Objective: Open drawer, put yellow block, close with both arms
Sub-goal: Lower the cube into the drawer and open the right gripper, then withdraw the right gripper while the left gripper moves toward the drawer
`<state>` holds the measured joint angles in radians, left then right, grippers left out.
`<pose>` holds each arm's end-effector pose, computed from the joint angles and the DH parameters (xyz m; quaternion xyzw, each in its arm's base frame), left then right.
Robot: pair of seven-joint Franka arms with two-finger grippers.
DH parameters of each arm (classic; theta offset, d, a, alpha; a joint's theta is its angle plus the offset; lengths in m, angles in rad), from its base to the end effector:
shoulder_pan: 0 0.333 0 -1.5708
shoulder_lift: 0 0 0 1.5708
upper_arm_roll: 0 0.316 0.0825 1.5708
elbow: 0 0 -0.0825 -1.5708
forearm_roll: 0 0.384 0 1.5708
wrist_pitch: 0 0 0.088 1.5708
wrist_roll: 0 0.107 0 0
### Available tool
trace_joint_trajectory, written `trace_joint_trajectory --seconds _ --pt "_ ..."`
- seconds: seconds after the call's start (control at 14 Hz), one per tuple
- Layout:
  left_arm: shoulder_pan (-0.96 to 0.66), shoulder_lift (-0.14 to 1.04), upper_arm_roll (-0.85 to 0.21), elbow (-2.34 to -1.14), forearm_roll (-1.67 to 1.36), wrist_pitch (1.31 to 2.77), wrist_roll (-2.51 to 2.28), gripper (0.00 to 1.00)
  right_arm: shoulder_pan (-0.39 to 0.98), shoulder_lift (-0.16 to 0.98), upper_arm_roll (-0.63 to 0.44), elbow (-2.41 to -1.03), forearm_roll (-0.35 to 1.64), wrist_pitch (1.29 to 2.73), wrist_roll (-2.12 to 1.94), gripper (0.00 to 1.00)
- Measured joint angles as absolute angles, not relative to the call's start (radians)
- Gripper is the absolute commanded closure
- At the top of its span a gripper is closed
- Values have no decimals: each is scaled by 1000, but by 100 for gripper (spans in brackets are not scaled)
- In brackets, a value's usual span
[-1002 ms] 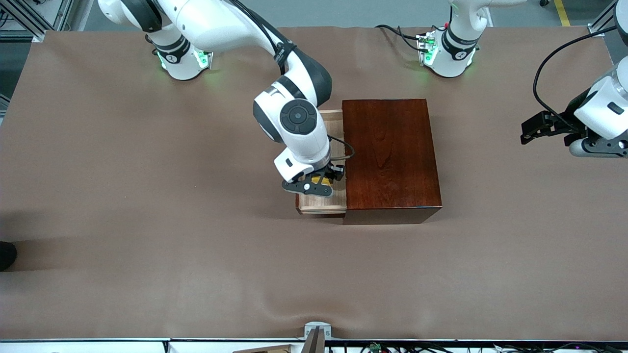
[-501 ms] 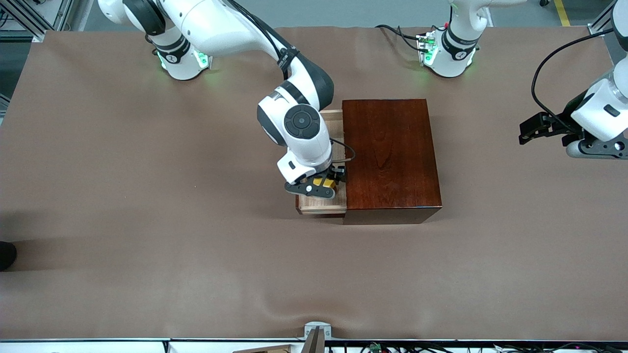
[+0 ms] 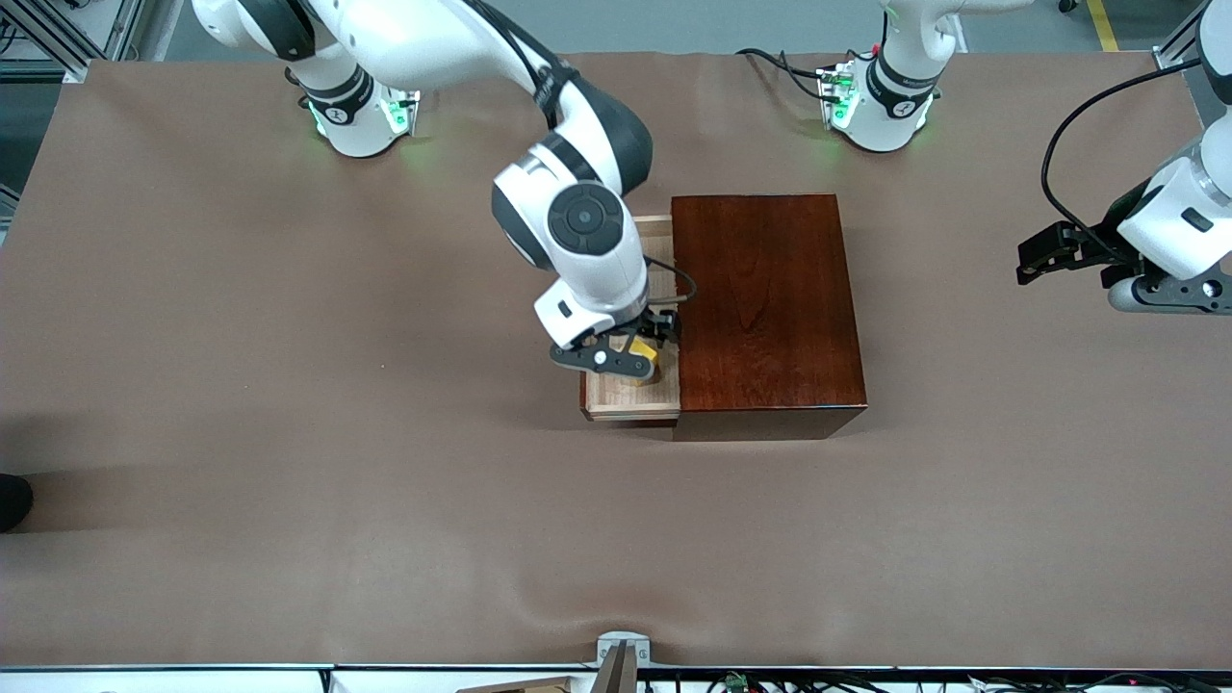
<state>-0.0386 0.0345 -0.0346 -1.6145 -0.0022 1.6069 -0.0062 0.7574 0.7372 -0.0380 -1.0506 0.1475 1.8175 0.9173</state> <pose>0.5645 -0.0413 0.5876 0.9992 -0.0334 -0.0211 0.0009 0.5556 0.5152 0.4059 -0.9920 0.1103 0.0329 0.0512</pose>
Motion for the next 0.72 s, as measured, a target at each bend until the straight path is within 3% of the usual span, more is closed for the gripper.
trace_joint_trajectory --seconds 0.36,0.57,0.72 --pt "-43 41 -36 -1616 -2 1607 -8 0 692 565 -60 -1038 147 1579 895 0" --pt "-51 48 -50 -1615 -2 1610 -73 0 555 466 -66 -1047 134 1410 710 0" --pt "-54 54 -72 -1615 -2 1612 -148 0 450 386 -70 -1109 106 1377 533 0"
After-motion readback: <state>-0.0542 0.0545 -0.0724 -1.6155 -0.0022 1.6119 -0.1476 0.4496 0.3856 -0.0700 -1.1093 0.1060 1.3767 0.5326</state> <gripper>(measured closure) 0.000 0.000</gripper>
